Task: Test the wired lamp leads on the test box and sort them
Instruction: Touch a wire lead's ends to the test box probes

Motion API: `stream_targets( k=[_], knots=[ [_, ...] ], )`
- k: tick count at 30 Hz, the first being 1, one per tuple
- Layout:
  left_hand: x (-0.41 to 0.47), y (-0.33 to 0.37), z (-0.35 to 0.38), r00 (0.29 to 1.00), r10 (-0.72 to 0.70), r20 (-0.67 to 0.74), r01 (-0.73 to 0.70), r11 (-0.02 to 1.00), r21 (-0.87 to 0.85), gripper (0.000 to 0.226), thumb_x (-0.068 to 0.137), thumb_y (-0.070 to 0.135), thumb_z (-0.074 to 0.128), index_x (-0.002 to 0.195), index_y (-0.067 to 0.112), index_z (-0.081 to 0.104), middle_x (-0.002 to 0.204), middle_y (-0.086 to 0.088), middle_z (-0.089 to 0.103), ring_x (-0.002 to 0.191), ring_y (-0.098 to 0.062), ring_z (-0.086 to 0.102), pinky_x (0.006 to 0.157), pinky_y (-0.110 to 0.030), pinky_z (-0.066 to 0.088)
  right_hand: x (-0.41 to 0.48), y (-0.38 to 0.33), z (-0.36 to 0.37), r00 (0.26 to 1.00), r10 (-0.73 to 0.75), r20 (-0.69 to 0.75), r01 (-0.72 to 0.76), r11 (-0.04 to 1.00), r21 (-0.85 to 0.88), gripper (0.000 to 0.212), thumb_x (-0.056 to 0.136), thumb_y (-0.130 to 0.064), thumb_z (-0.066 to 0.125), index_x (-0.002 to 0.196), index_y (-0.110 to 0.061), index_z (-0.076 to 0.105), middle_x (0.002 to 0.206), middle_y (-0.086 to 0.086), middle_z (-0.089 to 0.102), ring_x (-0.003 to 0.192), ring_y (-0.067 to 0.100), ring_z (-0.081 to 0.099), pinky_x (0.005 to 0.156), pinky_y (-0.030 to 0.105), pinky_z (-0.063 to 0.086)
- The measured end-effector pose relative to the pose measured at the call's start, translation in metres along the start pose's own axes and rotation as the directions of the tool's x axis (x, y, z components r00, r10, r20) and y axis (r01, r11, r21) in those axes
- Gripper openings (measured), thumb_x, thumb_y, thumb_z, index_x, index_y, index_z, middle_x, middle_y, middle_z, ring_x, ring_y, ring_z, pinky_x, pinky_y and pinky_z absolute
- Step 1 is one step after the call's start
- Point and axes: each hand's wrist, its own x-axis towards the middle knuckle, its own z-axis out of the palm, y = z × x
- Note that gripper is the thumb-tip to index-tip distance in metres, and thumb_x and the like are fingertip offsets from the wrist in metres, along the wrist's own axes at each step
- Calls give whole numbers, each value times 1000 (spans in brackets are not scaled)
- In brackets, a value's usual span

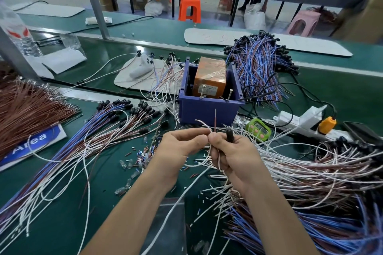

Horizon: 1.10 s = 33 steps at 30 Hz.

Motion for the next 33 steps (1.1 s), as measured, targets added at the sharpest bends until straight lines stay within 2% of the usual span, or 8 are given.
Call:
stream_targets(
  k=[7,11,14,17,19,22,25,33],
  knots=[
    [10,-5,8,990,-79,115,105,966,-237,12,71,15,76,82,13,79,97,-7,78,84,-13,70,73,-19,56,4,-5,-8,1000,15,-28,-16,999,-36,14,93,-13,70,83,-7,76,49,3,49,37,9,37,37,19,27],
    [13,-1,16,996,-80,24,84,951,-299,5,80,16,73,82,12,75,96,-15,79,86,-23,78,72,-25,61,7,-4,-15,995,32,-91,-35,999,-29,29,96,-5,65,71,-10,78,55,5,51,42,9,37,41,19,27],
    [22,0,19,972,-29,-233,-8,987,-158,9,97,8,66,88,10,67,80,-12,78,71,-21,76,62,-23,59,8,-5,-24,998,17,-63,-13,998,64,30,99,1,53,89,-2,81,60,6,53,47,8,30,46,19,23],
    [31,-1,16,903,117,-412,-67,989,134,13,94,9,71,82,13,72,64,-5,74,51,-13,64,51,-21,53,10,-7,-31,997,-24,-69,31,994,108,27,100,4,52,101,-2,78,62,9,55,45,8,29,44,19,25],
    [36,0,11,862,251,-441,-76,923,378,14,90,16,76,77,21,74,61,3,73,47,-9,64,49,-21,52,15,-9,-34,988,-30,-154,50,991,123,20,98,3,57,100,-4,75,63,10,59,43,8,33,43,18,28],
    [44,4,6,806,475,-352,-105,701,706,16,87,30,77,71,30,75,58,18,70,54,-2,67,56,-22,52,23,-11,-38,952,9,-306,50,981,186,18,96,-3,65,80,-10,70,61,10,64,55,15,37,49,20,33],
    [52,7,9,762,547,-348,-71,604,794,20,87,33,77,67,32,72,55,19,66,55,0,63,55,-20,46,28,-11,-38,925,36,-379,52,974,219,21,93,-5,69,75,-13,64,59,11,65,50,15,41,44,20,34],
    [63,10,19,772,540,-336,-55,583,811,30,89,29,77,62,35,65,55,19,62,54,4,61,53,-7,41,38,-16,-33,893,25,-450,72,978,197,17,92,-4,71,78,-9,62,55,11,63,32,8,37,35,18,27]
  ],
)
